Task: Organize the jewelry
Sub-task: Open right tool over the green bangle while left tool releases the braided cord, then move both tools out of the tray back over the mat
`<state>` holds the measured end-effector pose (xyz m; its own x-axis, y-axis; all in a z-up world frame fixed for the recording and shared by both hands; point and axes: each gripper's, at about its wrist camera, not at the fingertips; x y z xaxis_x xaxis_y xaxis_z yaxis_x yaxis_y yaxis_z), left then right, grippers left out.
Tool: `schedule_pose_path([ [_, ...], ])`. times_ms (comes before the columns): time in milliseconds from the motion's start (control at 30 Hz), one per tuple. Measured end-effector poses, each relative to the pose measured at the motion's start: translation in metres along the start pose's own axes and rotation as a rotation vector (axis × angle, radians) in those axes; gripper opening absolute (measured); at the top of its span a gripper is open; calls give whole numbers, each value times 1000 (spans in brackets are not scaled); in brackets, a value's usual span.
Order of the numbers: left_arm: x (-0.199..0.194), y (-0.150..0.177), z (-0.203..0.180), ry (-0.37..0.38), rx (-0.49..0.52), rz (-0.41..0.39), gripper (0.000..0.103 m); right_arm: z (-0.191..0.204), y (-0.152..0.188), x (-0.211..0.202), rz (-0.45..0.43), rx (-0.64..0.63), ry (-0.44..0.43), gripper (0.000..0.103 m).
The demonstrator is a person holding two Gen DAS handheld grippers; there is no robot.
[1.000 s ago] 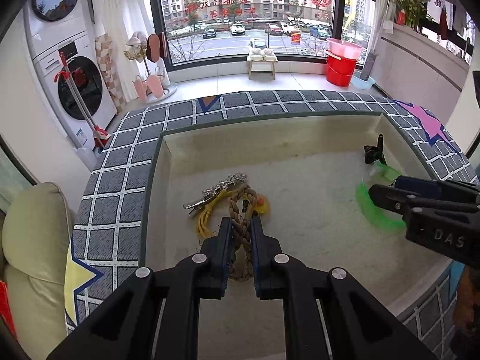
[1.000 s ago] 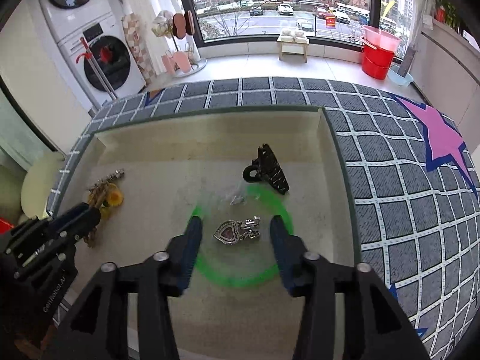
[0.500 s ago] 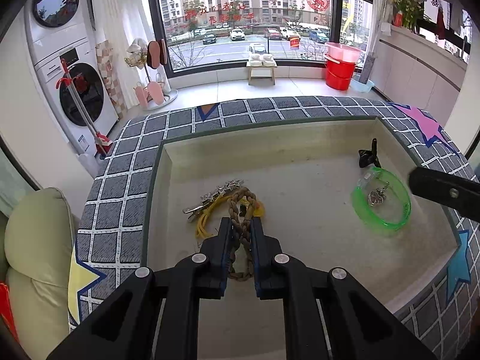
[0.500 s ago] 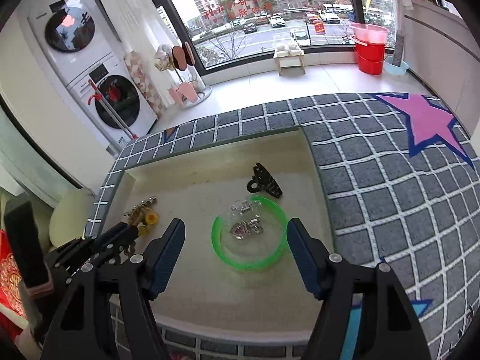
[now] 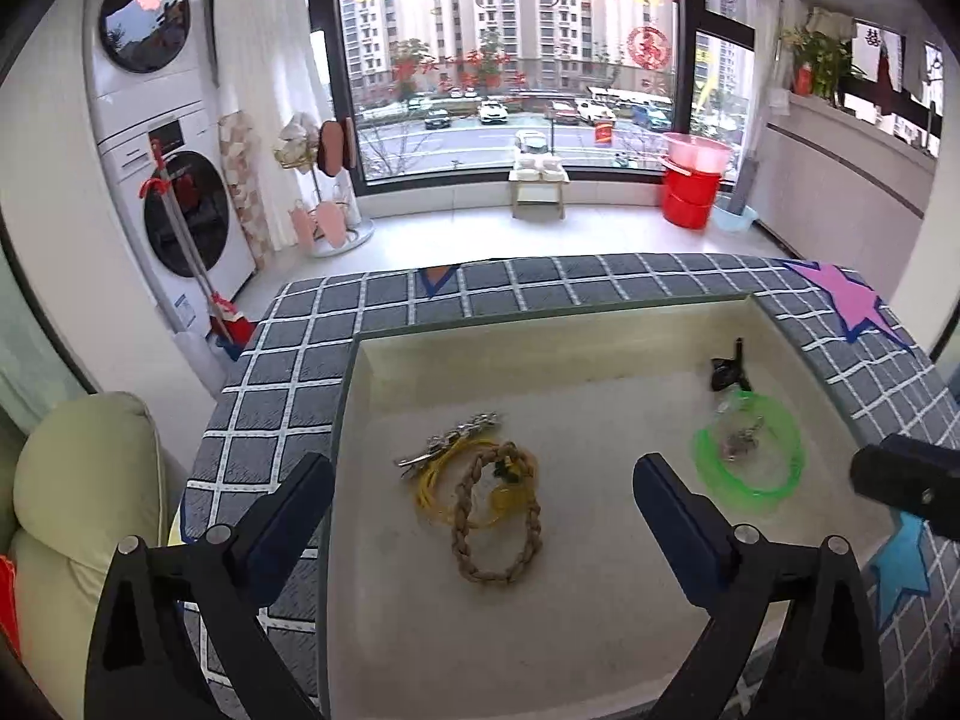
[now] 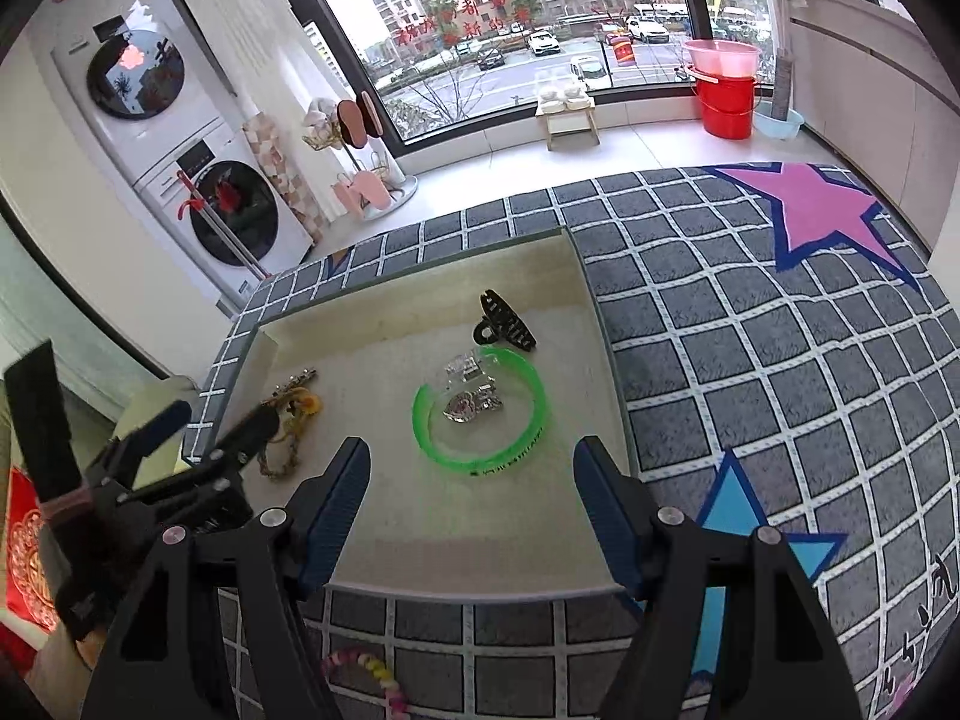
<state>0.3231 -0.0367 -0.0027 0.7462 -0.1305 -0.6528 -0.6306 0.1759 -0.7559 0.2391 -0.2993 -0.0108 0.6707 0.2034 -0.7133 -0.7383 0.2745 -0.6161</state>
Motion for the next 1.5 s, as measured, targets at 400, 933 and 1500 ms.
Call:
schedule_pose_path([
  [400, -28, 8, 5, -20, 3, -31, 103, 3, 15, -27, -50, 2, -14, 103],
  [933, -88, 57, 33, -8, -59, 13, 103, 38, 50, -76, -15, -117, 11, 103],
  [1500, -111, 126, 29, 56, -5, 116, 103, 42, 147, -92, 141, -184, 7, 103],
])
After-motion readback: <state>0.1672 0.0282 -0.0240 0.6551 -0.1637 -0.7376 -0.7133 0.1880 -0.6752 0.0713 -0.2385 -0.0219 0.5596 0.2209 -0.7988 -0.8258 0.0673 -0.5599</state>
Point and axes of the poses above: each gripper's, at about its wrist camera, not at the fingertips, and x roughly the way its jaws point, z to its left, y to its underside, and after that the axes turned 3 degrees about -z, right-handed
